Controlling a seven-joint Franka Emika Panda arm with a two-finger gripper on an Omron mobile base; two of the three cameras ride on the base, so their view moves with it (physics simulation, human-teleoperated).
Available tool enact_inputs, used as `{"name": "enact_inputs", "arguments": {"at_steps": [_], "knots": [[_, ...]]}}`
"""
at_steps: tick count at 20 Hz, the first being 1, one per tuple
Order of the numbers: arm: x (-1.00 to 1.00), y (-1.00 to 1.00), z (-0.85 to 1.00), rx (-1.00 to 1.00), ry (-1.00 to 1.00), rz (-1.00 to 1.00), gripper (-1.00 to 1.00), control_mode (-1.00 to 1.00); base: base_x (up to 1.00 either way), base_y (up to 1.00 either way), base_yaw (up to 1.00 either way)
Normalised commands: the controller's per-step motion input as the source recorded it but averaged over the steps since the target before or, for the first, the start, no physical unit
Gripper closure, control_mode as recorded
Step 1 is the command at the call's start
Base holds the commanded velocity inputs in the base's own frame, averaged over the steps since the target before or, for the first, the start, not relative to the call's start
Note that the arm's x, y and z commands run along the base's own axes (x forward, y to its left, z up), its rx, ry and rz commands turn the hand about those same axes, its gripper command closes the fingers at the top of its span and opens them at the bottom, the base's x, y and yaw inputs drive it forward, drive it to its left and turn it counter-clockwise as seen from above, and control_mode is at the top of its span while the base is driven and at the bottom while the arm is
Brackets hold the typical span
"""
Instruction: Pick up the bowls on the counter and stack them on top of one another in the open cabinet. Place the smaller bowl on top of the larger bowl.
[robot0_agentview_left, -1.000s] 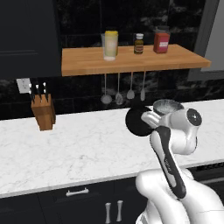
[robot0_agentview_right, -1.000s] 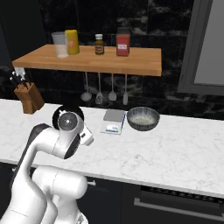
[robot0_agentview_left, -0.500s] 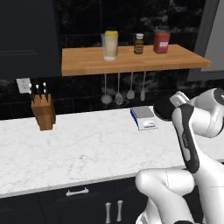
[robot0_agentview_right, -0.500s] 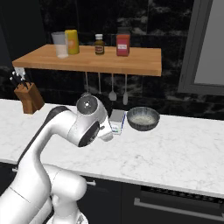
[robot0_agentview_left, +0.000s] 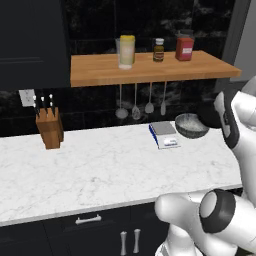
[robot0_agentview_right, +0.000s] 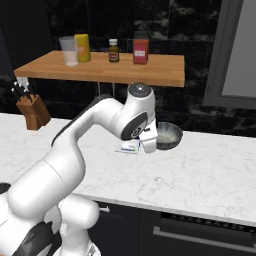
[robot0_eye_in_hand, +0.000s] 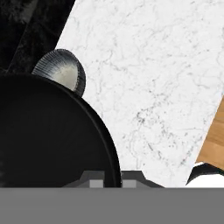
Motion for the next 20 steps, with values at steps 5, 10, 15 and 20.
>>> {"name": "enact_inputs", "arguments": {"at_steps": [5,10,15,20], "knots": [[0.41,-0.32,-0.34,0.0,0.05,0.0,1.0,-1.0,0.0,0.0,0.0],[0.7,-0.21,-0.15,0.0,0.02,0.0,1.0,-1.0,0.0,0.0,0.0],[0.43,-0.23,-0.46,0.0,0.0,0.0,1.0,-1.0,0.0,0.0,0.0],[0.44,-0.17,-0.4,0.0,-0.02,0.0,1.0,-1.0,0.0,0.0,0.0]]}}
